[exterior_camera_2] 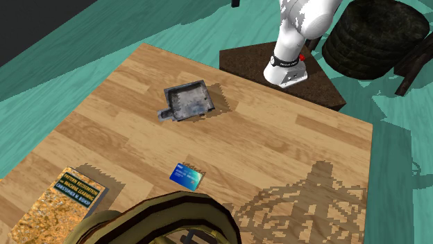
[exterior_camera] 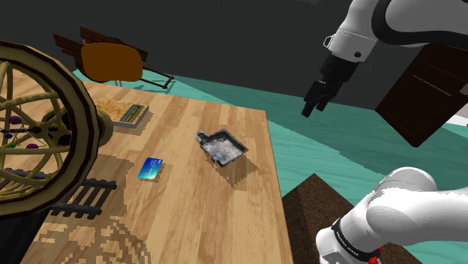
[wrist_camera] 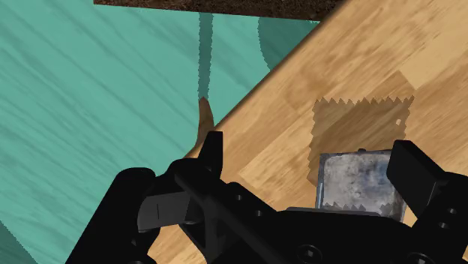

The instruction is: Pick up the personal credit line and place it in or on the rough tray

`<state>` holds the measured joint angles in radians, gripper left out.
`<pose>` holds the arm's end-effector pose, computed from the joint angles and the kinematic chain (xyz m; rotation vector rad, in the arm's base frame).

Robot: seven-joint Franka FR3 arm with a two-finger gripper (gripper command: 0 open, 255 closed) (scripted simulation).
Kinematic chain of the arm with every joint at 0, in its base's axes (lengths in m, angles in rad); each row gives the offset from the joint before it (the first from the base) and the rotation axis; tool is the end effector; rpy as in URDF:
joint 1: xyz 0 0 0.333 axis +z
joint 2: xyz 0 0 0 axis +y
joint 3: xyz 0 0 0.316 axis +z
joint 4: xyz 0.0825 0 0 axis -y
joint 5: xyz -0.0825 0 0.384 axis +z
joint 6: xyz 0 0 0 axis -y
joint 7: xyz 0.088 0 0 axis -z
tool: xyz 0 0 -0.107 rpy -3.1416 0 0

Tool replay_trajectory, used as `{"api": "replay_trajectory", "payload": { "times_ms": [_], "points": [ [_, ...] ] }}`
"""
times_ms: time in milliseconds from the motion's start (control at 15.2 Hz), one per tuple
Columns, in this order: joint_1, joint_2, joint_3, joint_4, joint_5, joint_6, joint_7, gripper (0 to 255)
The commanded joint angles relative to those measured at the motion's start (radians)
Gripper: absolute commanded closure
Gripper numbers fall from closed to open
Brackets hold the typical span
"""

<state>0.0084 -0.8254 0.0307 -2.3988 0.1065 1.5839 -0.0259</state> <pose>0.2965 0.0256 0.5836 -3.0565 -0.0831 -0.0155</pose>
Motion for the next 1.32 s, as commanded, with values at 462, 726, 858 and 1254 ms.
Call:
{"api": "replay_trajectory", "payload": {
  "times_ms": [462,726,858,1254],
  "points": [
    [0.016,0.076,0.179,-0.026,0.122,0.104,0.255,0],
    [0.017,0.159,0.282,-0.007,0.177,0.175,0.398,0],
    [0.013,0.211,0.333,0.012,0.198,0.211,0.469,0],
    [-0.012,0.400,0.484,0.103,0.215,0.323,0.691,0]
  ]
}}
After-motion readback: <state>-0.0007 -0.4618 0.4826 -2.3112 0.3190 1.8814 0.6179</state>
